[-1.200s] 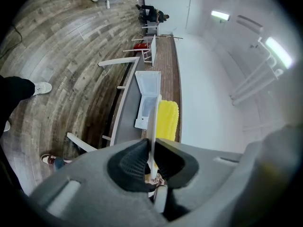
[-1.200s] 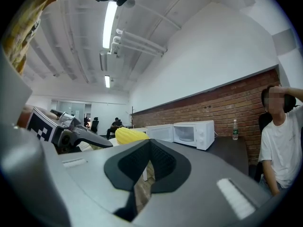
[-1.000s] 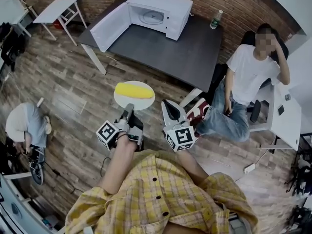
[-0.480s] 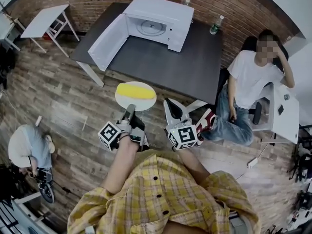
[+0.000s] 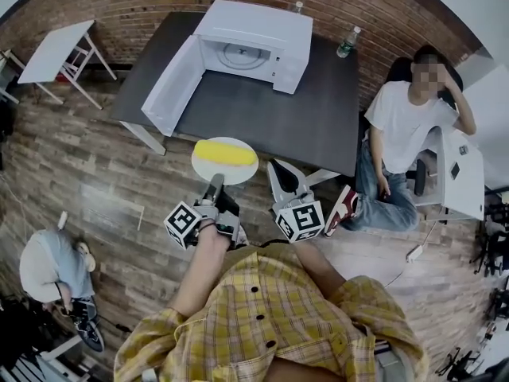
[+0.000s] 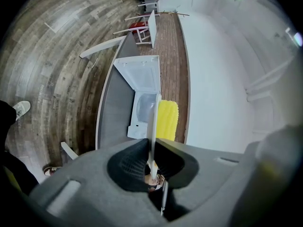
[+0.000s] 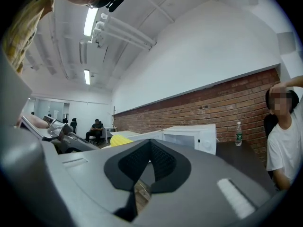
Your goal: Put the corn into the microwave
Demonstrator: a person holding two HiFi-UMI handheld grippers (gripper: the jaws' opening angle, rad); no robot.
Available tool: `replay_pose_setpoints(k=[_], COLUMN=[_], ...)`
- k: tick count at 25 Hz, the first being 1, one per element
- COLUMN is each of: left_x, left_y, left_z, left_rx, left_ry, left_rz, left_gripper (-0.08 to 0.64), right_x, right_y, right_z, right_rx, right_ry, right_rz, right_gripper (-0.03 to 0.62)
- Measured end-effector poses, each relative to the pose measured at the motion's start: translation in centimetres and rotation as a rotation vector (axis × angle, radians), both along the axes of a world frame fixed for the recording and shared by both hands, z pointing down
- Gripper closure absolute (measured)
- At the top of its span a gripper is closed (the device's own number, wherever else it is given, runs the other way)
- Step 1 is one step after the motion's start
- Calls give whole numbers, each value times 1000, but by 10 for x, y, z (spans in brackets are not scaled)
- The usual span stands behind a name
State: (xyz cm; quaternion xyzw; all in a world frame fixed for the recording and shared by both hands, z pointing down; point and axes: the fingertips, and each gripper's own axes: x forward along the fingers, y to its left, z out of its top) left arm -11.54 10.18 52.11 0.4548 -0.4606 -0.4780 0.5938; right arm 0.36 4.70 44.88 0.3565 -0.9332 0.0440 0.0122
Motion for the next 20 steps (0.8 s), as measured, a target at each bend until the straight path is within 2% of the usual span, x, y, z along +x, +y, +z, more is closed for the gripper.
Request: replay_pose_setpoints(k=[4,7,12,17,20], left_x=[-8,-11,-9,-6,-5], left_y=[-16,-20,-32,-51,-64], left_z=[0,6,6,13,17], left_rx=[11,-11,-3,-4,-10], left_ry=[20,16,21,35,35], left_rz=[17,31,48,38,31], left_gripper=[529,529,529,529,529], right_x=[-10,-11,-5,-1,2], right_y=[-11,-17,-27,-43,-62], right_z=[-5,-5,-5,7,12], right_rx=[7,12,17,15,12], right_ry=[-16,-4,21,45,25], right_rz=[12,27,52,41,49], right_gripper=[591,591,591,589,589])
